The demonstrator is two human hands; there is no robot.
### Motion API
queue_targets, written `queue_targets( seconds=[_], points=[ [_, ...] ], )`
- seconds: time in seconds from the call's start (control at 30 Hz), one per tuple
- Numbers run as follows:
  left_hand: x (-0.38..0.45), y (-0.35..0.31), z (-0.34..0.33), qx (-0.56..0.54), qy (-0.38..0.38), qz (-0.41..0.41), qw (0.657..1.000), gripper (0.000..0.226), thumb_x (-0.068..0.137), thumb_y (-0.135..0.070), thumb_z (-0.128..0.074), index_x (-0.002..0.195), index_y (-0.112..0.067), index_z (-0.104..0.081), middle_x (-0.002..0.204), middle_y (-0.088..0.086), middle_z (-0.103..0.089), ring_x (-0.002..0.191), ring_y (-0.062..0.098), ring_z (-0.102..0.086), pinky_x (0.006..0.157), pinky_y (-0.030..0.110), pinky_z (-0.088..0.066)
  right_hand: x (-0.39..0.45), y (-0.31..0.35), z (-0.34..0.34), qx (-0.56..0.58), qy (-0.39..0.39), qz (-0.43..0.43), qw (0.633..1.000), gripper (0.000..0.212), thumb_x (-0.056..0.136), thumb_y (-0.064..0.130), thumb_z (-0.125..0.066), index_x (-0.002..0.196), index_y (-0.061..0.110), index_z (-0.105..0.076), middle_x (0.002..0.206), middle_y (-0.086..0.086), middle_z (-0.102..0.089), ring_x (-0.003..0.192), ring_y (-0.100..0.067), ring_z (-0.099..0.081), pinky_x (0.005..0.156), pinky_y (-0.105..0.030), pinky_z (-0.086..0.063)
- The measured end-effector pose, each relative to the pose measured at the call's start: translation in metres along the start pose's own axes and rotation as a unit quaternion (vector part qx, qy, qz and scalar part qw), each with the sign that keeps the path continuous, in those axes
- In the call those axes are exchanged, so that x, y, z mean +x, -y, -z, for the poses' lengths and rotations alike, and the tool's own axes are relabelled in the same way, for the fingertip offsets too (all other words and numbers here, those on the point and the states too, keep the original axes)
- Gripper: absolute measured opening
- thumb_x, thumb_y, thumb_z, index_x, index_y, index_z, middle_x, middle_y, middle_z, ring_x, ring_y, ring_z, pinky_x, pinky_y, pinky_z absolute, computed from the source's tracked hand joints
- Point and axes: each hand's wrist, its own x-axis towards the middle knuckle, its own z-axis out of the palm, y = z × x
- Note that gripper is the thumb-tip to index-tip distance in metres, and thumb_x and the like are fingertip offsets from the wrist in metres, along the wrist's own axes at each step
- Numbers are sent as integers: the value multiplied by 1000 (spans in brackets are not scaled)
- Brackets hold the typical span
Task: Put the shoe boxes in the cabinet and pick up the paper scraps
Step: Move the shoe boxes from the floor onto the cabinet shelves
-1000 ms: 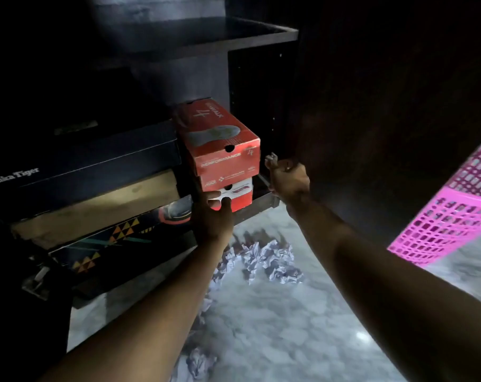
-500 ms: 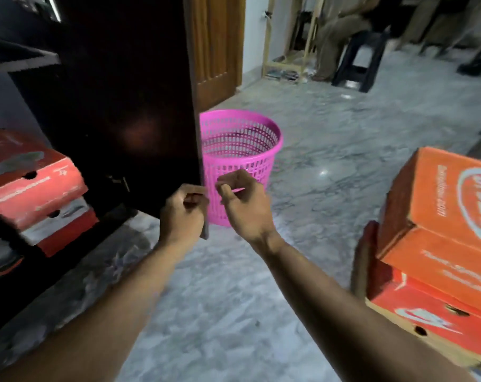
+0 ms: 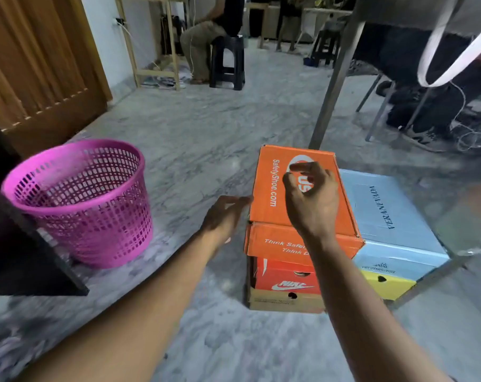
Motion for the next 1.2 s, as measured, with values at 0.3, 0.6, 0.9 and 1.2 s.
queue_targets(
  seconds=[0.3,0.6,0.9,1.2],
  points=[
    [5,21,-44,-57,36,113,991,66,68,-76,-72,116,-32,-65,103,1,-71,98,23,-67,75,36,-52,13,-71,50,-176,36,-235,955,69,87,51,-68,145,20,-48,142,-19,-53,138,-40,-40,110,-54,-39],
    [-3,58,38,-145,66,142,977,67,47,-56,-83,103,-20,-70,88,11,-65,81,28,-61,76,38,-51,27,-61,50,-31,30,-293,955,58,87,50,-70,129,9,-65,126,-19,-68,113,-34,-63,89,-36,-48],
    [-73,91,165,-191,77,96,974,105,22,-50,-98,117,-16,-69,109,14,-74,98,32,-66,84,49,-59,3,-14,15,203,255,-345,880,32,93,60,-58,112,37,-71,100,-8,-67,85,-25,-66,74,-39,-54],
    [-139,37,251,-164,65,-34,984,92,65,-67,-81,145,-30,-55,125,8,-74,109,24,-73,89,46,-60,-40,64,-9,324,225,-219,893,24,105,16,-46,124,6,-56,95,-4,-80,96,-22,-76,80,-30,-62]
  ],
)
